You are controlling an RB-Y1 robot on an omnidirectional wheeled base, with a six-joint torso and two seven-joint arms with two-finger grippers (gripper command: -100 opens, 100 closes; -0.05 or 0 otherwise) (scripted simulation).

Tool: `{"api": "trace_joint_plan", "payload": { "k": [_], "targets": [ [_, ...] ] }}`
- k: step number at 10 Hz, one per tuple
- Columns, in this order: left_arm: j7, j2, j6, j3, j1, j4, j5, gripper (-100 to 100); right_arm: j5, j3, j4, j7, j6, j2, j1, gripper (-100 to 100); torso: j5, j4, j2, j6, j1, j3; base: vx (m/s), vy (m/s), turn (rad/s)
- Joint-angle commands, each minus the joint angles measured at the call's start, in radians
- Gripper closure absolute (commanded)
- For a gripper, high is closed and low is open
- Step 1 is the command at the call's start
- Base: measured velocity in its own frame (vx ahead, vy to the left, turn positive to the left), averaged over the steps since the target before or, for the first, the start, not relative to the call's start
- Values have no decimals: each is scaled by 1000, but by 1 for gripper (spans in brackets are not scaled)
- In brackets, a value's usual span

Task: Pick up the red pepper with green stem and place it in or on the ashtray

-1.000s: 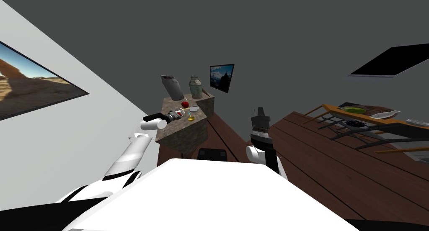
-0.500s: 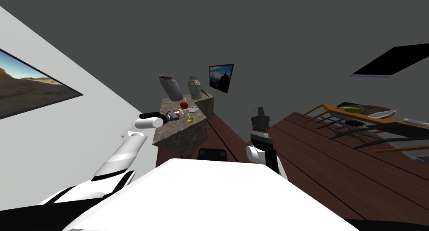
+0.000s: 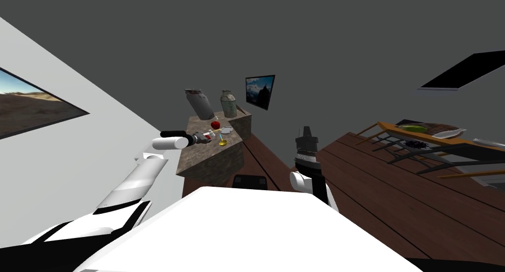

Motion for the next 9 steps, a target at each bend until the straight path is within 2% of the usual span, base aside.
{"api": "trace_joint_plan", "payload": {
  "k": [1,2,3,4,5,6,7,8,9],
  "targets": [
    [10,33,50,6,3,7,23,-100,0,0,0,0,0,0,0,0,0,0,0,0,0,0,54,18,-27],
    [10,33,60,6,3,7,23,-100,0,0,0,0,0,0,0,0,0,0,-1,0,0,0,44,12,-14],
    [20,60,99,9,6,11,39,-100,0,0,0,0,0,0,0,0,0,0,0,0,0,0,52,13,-23],
    [20,60,108,9,6,11,39,-100,0,0,0,0,0,0,0,0,0,0,-1,0,0,0,45,16,-13],
    [30,86,147,13,8,14,55,-100,0,0,0,0,0,0,0,0,0,0,0,0,0,0,52,21,-25],
    [30,86,155,13,8,14,55,-100,0,0,0,0,0,0,0,0,0,0,-1,0,0,0,49,20,-15],
    [39,110,195,16,11,19,69,-100,0,0,0,0,0,0,0,0,0,0,0,0,0,0,54,19,-21],
    [39,110,199,16,11,19,69,-100,0,0,0,0,0,0,0,0,0,0,-1,0,0,0,45,17,-13],
    [47,134,241,18,13,23,82,-100,0,0,0,0,0,0,0,0,0,0,0,0,0,0,54,21,-29]
  ]
}}
